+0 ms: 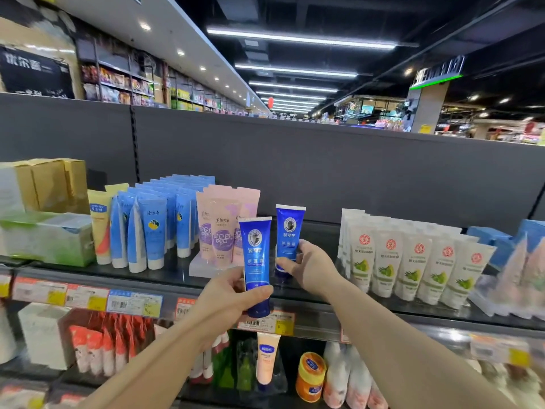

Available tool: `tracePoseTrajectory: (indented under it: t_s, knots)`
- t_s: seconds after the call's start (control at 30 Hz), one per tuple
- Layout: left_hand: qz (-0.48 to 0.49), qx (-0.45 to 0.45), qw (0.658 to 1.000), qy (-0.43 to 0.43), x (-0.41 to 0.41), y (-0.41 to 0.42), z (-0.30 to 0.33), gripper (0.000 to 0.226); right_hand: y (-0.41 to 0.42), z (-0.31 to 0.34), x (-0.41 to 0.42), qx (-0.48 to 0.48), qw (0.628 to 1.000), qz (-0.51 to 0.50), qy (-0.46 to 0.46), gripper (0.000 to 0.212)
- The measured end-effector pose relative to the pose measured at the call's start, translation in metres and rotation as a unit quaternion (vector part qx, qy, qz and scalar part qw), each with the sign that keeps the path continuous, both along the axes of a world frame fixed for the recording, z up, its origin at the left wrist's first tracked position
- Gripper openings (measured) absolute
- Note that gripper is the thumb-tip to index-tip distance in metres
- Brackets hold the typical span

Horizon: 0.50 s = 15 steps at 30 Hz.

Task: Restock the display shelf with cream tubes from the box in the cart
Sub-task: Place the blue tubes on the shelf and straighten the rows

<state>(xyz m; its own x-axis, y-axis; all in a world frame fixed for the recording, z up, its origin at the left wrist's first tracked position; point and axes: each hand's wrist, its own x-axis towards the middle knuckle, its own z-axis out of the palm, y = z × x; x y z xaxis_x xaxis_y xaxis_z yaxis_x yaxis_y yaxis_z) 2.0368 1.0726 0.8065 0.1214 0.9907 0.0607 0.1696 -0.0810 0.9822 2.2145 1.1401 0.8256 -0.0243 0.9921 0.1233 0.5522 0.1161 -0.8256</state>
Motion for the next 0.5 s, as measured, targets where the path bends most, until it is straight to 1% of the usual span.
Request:
tracePoseTrajectory:
  t_s: [0.13, 0.2, 0.3, 0.33, 0.4, 0.43, 0.47, 0.5]
  knots:
    - [0.007, 0.004, 1.0, 0.002, 0.002, -0.003, 0.001, 0.033, 0.001, 0.002, 0.001, -0.01, 1.0, 0.003, -0.011, 0.045]
    - [0.016, 0.002, 1.0, 0.0, 0.004, -0.004, 0.003, 0.036, -0.001, 0.005, 0.002, -0.019, 1.0, 0.006, -0.015, 0.047]
    - [0.022, -0.005, 1.0, -0.006, 0.006, -0.004, 0.005, 0.041, -0.014, 0.01, 0.005, 0.008, 0.999, -0.014, 0.036, 0.054]
    - [0.019, -0.006, 1.0, -0.008, 0.006, -0.004, 0.007, 0.04, -0.021, 0.011, 0.007, 0.038, 0.997, -0.036, 0.057, 0.053]
    - [-0.001, -0.004, 1.0, -0.02, 0.008, -0.003, 0.009, 0.034, -0.038, 0.015, 0.009, 0.104, 0.988, -0.072, 0.088, 0.04]
    - [-0.013, 0.003, 1.0, -0.027, 0.009, -0.003, 0.01, 0.032, -0.047, 0.016, 0.009, 0.114, 0.987, -0.068, 0.094, 0.034]
    - [-0.03, 0.014, 0.999, -0.027, 0.012, -0.004, 0.012, 0.03, -0.055, 0.017, 0.009, 0.101, 0.989, -0.046, 0.093, 0.032]
    - [-0.048, 0.032, 0.998, -0.016, 0.015, -0.004, 0.013, 0.03, -0.064, 0.018, 0.007, 0.068, 0.993, -0.012, 0.091, 0.033]
